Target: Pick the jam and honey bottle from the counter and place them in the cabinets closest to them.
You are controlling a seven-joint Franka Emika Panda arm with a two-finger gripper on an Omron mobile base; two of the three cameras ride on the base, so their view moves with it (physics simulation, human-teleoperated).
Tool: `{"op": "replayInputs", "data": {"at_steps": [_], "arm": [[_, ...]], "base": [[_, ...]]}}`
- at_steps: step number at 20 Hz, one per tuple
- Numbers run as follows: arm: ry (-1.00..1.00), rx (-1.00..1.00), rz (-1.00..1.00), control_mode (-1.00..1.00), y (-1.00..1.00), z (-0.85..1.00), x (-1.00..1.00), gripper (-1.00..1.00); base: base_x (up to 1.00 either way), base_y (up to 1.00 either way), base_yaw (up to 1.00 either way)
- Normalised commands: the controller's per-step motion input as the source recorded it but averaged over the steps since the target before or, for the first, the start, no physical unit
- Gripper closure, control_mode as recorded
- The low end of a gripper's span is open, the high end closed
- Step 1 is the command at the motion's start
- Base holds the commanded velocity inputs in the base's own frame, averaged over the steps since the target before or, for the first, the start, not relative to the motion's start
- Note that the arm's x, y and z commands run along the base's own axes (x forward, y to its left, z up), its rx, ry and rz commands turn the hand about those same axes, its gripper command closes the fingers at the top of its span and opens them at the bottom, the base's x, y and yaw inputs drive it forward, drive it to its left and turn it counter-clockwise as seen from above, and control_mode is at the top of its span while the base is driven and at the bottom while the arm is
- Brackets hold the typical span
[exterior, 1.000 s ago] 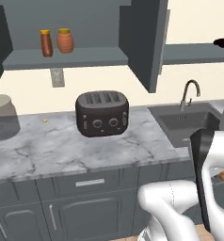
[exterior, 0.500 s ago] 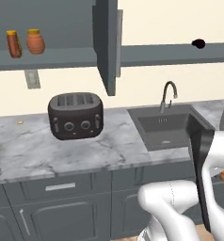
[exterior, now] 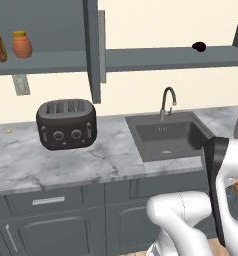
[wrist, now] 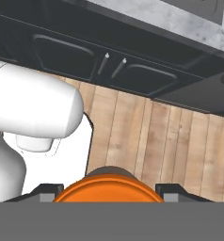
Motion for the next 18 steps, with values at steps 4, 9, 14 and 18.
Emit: {"op": "replayInputs", "data": {"at_steps": [4, 9, 14, 18], "arm": [[0.00, 0.00, 0.00, 1.00, 0.00, 0.00, 0.00, 1.00], [0.00, 0.00, 0.00, 1.00, 0.00, 0.00, 0.00, 1.00], [0.00, 0.00, 0.00, 1.00, 0.00, 0.00, 0.00, 1.00], [0.00, 0.00, 0.00, 1.00, 0.00, 0.00, 0.00, 1.00]], "base": [[0.00, -0.08, 0.00], [0.00, 0.00, 0.00], [0.25, -0.05, 0.00], [0.26, -0.22, 0.00]]}}
